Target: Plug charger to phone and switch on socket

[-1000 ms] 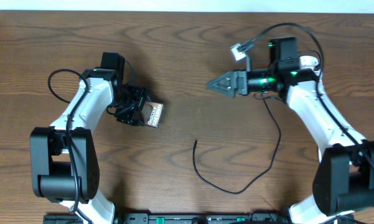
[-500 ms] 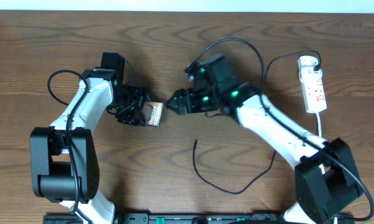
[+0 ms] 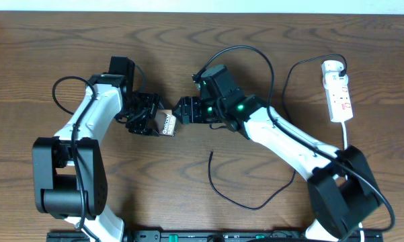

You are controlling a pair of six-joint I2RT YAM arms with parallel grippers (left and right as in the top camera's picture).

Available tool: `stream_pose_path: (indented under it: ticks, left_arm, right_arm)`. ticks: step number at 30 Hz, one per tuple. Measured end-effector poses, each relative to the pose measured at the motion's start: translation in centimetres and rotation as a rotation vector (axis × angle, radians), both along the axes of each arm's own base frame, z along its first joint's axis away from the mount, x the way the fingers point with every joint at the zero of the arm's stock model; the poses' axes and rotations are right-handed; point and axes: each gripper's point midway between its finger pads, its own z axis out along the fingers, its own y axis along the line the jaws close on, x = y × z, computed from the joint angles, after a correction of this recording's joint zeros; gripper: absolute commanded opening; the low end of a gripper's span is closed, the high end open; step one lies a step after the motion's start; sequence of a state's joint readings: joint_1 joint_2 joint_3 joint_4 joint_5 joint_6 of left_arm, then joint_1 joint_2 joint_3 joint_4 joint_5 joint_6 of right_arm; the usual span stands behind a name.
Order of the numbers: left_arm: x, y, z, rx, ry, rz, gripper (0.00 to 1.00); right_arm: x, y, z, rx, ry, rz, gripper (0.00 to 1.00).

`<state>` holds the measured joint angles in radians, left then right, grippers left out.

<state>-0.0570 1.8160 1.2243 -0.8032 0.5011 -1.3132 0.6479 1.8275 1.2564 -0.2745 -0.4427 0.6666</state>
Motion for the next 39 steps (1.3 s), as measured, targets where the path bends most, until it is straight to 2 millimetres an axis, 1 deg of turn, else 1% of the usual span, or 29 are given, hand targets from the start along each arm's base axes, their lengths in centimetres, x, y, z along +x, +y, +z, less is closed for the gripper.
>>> stream_pose_path:
  ticks: [5, 9, 11, 15, 21, 27, 39]
  left_arm:
    - [0.0, 0.0, 0.0, -0.003, 0.001, 0.0, 0.08]
    - [0.0, 0.0, 0.0, -0.003, 0.001, 0.0, 0.07]
    - [0.0, 0.0, 0.0, -0.003, 0.002, 0.003, 0.07]
    - [0.0, -0.1, 0.0, -0.006, 0.012, 0.023, 0.07]
    - [0.0, -0.2, 0.1, -0.018, 0.027, 0.053, 0.07]
    - [0.0, -0.4, 0.2, -0.03, 0.044, 0.085, 0.07]
    - [-0.1, -0.7, 0.3, -0.05, 0.049, 0.089, 0.08]
  right_arm:
    - [-0.2, 1.9, -0.3, 0.13, 0.052, 0.089, 0.77]
    - [-0.8, 2.1, -1.3, 0.164, 0.12, 0.127, 0.75]
    - [-1.0, 2.1, -1.4, 0.174, 0.133, 0.136, 0.75]
    - [-1.0, 2.1, -1.4, 0.173, 0.137, 0.131, 0.7]
    - [-0.8, 2.3, -1.8, 0.147, 0.142, 0.087, 0.7]
    - [-1.5, 3.7, -1.9, 0.123, 0.109, 0.08, 0.68]
    - [-1.6, 4.1, -2.4, 0.088, 0.082, 0.061, 0.65]
